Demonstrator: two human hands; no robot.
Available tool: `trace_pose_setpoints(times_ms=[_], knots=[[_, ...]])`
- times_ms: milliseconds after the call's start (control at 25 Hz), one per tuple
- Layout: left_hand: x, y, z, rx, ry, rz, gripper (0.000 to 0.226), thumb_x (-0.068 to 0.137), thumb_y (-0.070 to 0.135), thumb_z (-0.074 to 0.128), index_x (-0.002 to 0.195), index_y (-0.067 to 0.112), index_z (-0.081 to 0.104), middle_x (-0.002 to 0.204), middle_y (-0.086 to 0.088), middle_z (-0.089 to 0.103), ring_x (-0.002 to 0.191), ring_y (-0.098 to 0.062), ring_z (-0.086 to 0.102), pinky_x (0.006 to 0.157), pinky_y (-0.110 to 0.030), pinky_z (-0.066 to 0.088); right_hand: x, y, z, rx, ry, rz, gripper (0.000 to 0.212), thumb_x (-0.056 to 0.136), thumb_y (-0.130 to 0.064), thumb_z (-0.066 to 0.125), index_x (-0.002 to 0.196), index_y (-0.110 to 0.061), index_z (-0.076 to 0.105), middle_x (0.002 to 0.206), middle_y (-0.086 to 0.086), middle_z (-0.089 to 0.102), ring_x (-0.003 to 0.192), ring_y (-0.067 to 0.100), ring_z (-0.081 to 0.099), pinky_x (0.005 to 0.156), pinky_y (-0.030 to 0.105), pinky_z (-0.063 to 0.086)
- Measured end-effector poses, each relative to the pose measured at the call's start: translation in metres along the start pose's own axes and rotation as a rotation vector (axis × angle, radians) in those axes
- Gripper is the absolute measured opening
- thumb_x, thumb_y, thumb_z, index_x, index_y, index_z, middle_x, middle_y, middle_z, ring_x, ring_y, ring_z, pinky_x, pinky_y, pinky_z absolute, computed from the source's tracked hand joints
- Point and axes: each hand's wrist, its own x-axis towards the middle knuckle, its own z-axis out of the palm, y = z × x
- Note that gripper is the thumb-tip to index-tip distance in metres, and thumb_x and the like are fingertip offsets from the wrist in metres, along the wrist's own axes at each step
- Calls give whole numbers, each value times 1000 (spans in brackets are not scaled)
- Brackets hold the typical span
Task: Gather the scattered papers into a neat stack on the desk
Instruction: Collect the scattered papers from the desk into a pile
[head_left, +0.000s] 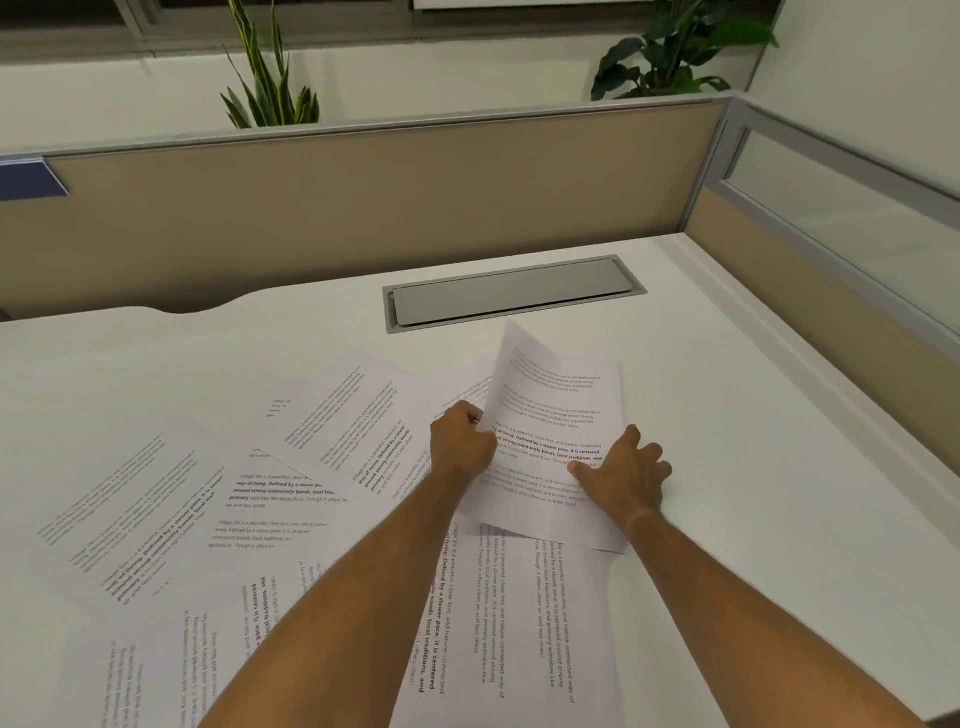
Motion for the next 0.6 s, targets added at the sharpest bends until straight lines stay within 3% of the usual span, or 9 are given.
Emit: trace_pose_setpoints(times_ms=[80, 200, 320, 440, 520, 600], knots=[[-3, 1, -5, -57, 29, 25, 14, 80, 7, 63, 78, 19, 56, 88, -2, 65, 85, -25, 67, 66, -29, 56, 3, 0, -3, 33, -10, 28, 94, 76, -46, 78, 145, -8, 27, 139, 22, 38, 129, 40, 35, 96, 48, 44], [-7, 2, -17, -150, 32, 17, 11, 84, 13, 66, 81, 17, 57, 93, -5, 68, 88, -26, 68, 72, -34, 58, 11, 1, -8, 129, 22, 53, 87, 77, -49, 76, 142, -9, 34, 139, 20, 45, 129, 40, 38, 101, 50, 38], [-10, -1, -34, -219, 25, -7, 12, 85, 15, 68, 87, 17, 56, 99, -9, 69, 90, -27, 68, 79, -42, 59, 17, -6, -11, 457, 49, 19, 79, 78, -43, 77, 141, -11, 41, 135, 16, 57, 125, 36, 51, 103, 42, 39], [-12, -4, -57, -246, 5, -24, 14, 86, 16, 67, 94, 16, 56, 103, -9, 69, 89, -25, 70, 78, -42, 60, 12, -20, -16, 928, -78, -3, 48, 79, -22, 80, 120, -8, 60, 117, 16, 69, 95, 27, 71, 82, 36, 58], [-13, -8, -75, -255, -2, -37, 15, 85, 14, 68, 95, 15, 56, 103, -11, 69, 89, -27, 70, 78, -43, 60, 7, -28, -17, 1066, -218, -35, 23, 81, -10, 77, 102, -10, 67, 103, 13, 73, 71, 18, 75, 56, 28, 58], [-14, -16, -93, -264, 25, -69, 18, 83, 12, 71, 95, 14, 57, 103, -12, 69, 90, -27, 69, 81, -43, 59, 0, -36, -11, 1091, -280, -64, 15, 82, -3, 75, 95, -10, 70, 95, 9, 75, 65, 15, 74, 49, 23, 55]])
